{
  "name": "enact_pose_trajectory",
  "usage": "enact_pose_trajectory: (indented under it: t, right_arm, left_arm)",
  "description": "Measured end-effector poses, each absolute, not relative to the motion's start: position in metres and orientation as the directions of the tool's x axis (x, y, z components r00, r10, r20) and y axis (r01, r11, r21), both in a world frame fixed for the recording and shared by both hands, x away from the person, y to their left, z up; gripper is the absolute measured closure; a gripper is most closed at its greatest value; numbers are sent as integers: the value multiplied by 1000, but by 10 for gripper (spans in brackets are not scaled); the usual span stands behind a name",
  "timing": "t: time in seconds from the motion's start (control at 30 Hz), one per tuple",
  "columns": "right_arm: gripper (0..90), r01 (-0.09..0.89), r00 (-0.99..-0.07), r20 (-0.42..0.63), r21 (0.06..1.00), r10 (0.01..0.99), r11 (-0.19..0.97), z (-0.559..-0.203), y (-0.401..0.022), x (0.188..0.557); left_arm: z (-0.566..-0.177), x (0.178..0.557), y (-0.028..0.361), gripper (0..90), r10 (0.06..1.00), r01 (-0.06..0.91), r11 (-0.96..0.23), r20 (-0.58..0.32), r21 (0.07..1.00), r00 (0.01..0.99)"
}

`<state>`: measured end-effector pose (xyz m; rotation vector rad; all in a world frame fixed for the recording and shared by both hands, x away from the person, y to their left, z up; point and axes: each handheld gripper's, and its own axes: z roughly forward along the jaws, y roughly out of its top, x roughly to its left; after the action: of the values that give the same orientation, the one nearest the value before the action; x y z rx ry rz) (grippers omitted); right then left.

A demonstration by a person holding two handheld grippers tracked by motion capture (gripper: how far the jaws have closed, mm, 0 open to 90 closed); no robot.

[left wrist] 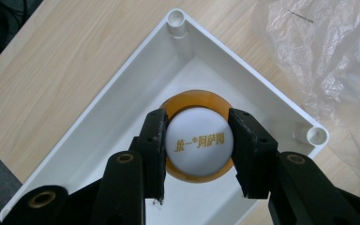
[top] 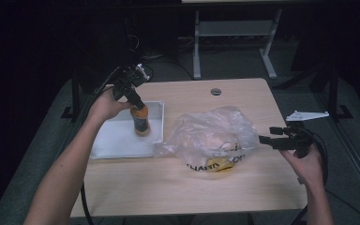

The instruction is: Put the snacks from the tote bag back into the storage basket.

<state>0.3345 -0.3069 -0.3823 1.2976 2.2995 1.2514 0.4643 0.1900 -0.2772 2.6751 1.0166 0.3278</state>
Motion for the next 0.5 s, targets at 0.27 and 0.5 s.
enact_pose_trajectory:
  t: [0.27,0.5]
  right_arm:
    - [304,598,-589,203,760,782,254,-383,-306,335]
    - [304,604,-595,209,753,776,260,-387,-302,340]
  left_arm:
    - [-289,465,200,592,688,633,-703,85,324,720]
    - [-297,464,211,591,708,655,-680,61,331,704]
